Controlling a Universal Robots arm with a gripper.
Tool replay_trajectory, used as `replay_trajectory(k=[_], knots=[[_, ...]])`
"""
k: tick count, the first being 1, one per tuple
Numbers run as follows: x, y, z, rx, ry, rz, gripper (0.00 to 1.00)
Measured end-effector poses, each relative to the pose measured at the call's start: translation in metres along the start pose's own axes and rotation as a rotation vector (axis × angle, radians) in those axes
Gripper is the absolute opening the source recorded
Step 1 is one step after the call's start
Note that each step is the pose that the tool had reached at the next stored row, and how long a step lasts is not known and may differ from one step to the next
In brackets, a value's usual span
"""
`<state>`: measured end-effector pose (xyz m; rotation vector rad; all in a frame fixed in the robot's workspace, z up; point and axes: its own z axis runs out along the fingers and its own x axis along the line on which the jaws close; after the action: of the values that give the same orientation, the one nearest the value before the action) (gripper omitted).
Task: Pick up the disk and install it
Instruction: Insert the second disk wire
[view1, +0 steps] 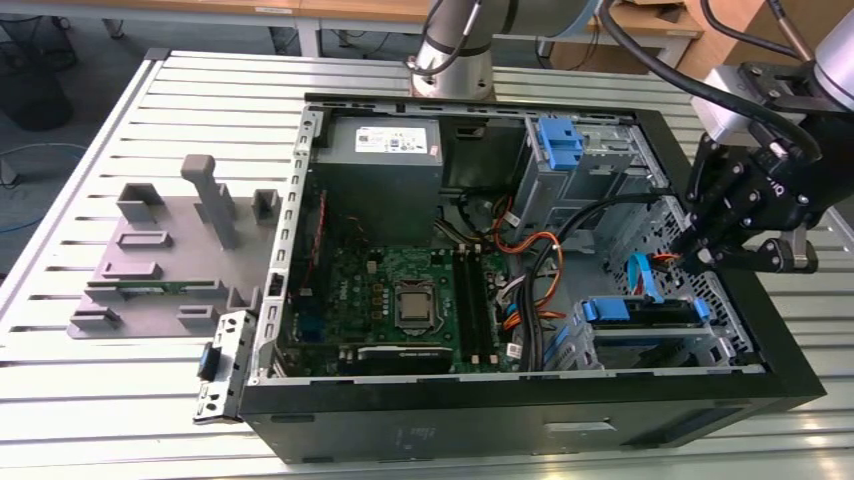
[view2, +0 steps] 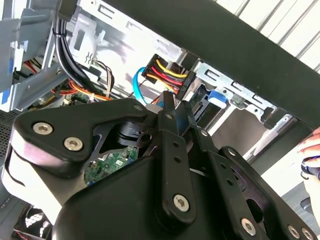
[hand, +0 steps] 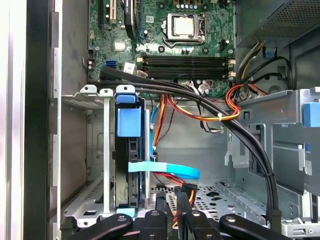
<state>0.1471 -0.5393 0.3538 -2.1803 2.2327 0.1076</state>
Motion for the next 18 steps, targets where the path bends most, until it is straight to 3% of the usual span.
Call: replay_trajectory(k=[8, 18], knots=[[-0.0002, -0.0086, 0.0002, 0.0001, 0.0016, 0.0, 0.23], [-0.0003, -0.0144, 0.0005, 0.0001, 0.0022, 0.0, 0.23]])
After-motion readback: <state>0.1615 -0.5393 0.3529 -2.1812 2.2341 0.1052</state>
